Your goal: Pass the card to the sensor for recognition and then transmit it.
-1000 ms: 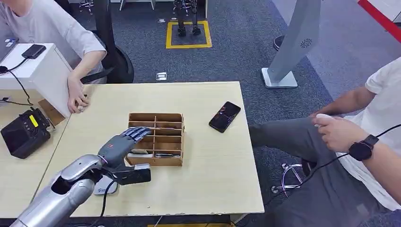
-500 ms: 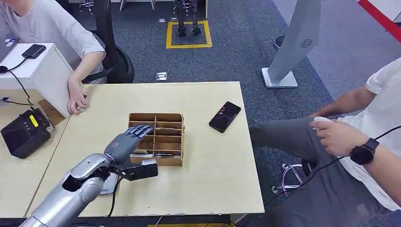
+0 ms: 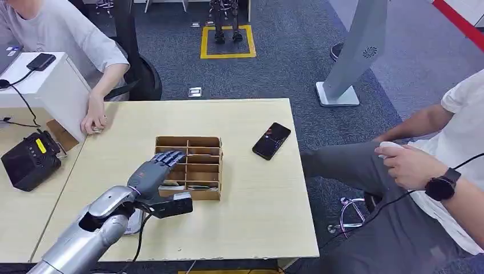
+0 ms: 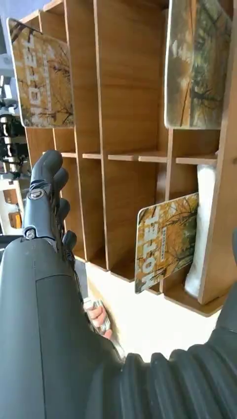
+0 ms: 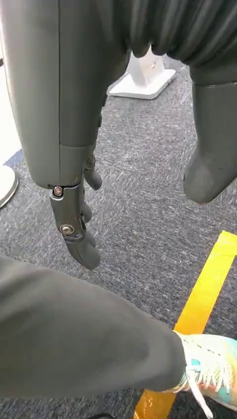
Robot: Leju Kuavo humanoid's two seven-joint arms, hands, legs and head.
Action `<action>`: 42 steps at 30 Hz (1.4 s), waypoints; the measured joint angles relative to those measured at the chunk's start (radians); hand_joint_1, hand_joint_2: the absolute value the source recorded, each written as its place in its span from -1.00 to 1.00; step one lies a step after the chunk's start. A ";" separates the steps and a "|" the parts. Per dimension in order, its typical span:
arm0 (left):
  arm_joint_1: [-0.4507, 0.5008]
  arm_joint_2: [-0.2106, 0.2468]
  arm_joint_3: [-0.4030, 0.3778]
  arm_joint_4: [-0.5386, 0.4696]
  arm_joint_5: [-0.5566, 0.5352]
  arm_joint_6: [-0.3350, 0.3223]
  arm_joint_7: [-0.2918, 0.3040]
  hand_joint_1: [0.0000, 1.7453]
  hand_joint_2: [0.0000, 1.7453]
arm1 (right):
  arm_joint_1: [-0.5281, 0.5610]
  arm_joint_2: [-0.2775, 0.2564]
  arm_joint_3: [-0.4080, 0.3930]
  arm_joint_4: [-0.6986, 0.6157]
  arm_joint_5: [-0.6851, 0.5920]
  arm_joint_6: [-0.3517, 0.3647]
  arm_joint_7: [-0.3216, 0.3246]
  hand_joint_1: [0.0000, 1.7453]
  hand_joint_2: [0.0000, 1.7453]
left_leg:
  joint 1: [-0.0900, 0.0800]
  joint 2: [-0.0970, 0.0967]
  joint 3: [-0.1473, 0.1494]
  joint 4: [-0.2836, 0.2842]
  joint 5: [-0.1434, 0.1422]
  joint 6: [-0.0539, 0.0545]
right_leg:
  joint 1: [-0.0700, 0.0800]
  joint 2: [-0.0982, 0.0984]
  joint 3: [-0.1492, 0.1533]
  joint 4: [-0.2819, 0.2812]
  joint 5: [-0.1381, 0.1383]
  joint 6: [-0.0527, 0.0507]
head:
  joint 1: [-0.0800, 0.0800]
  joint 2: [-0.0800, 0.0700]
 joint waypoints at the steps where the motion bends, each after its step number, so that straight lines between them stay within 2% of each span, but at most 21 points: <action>1: 0.000 0.000 0.000 0.000 -0.001 0.001 0.000 -1.00 1.00 | 0.000 0.000 0.000 0.000 0.000 0.000 0.000 -1.00 1.00 | 0.000 0.000 0.000 0.000 0.000 0.000 | 0.000 0.000 0.000 0.000 0.000 0.000 | 0.000 0.000; 24: 0.000 -0.001 0.025 0.003 -0.014 0.005 -0.003 -1.00 1.00 | 0.000 0.000 0.000 0.000 -0.001 -0.002 -0.006 -1.00 1.00 | 0.000 0.000 0.000 0.000 0.000 0.000 | 0.000 0.000 0.000 0.000 0.000 0.000 | 0.000 0.000; 25: 0.000 -0.001 0.026 0.003 -0.014 0.005 -0.003 1.00 1.00 | 0.001 0.000 0.000 0.000 -0.001 -0.002 -0.006 -1.00 1.00 | 0.000 0.000 0.000 0.000 0.000 0.000 | 0.000 0.000 0.000 0.000 0.000 0.000 | 0.000 0.000; 30: -0.001 0.001 0.027 0.003 -0.032 0.003 -0.006 1.00 1.00 | 0.000 0.000 0.000 0.000 -0.001 -0.002 -0.006 -1.00 1.00 | 0.000 0.000 0.000 0.000 0.000 0.000 | 0.000 0.000 0.000 0.000 0.000 0.000 | 0.000 0.000; 31: -0.003 0.001 0.028 0.003 -0.035 0.005 -0.007 0.80 1.00 | 0.001 0.000 0.000 0.000 -0.001 -0.002 -0.006 -1.00 1.00 | 0.000 0.000 0.000 0.000 0.000 0.000 | 0.000 0.000 0.000 0.000 0.000 0.000 | 0.000 0.000; 32: -0.007 0.001 0.028 0.003 -0.037 0.005 -0.008 0.96 1.00 | 0.000 0.000 0.000 0.000 -0.001 -0.002 -0.006 -1.00 1.00 | 0.000 0.000 0.000 0.000 0.000 0.000 | 0.000 0.000 0.000 0.000 0.000 0.000 | 0.000 0.000; 34: -0.011 0.001 0.031 0.003 -0.037 0.006 -0.009 1.00 1.00 | 0.000 0.000 0.000 0.000 -0.001 -0.002 -0.006 -1.00 1.00 | 0.000 0.000 0.000 0.000 0.000 0.000 | 0.000 0.000 0.000 0.000 0.000 0.000 | 0.000 0.000; 42: -0.010 0.001 0.032 0.003 -0.030 -0.004 -0.020 1.00 1.00 | 0.002 0.000 0.000 0.000 0.000 -0.002 -0.006 -1.00 1.00 | 0.000 0.000 0.000 0.000 0.000 0.000 | 0.000 0.000 0.000 0.000 0.000 0.000 | 0.001 0.000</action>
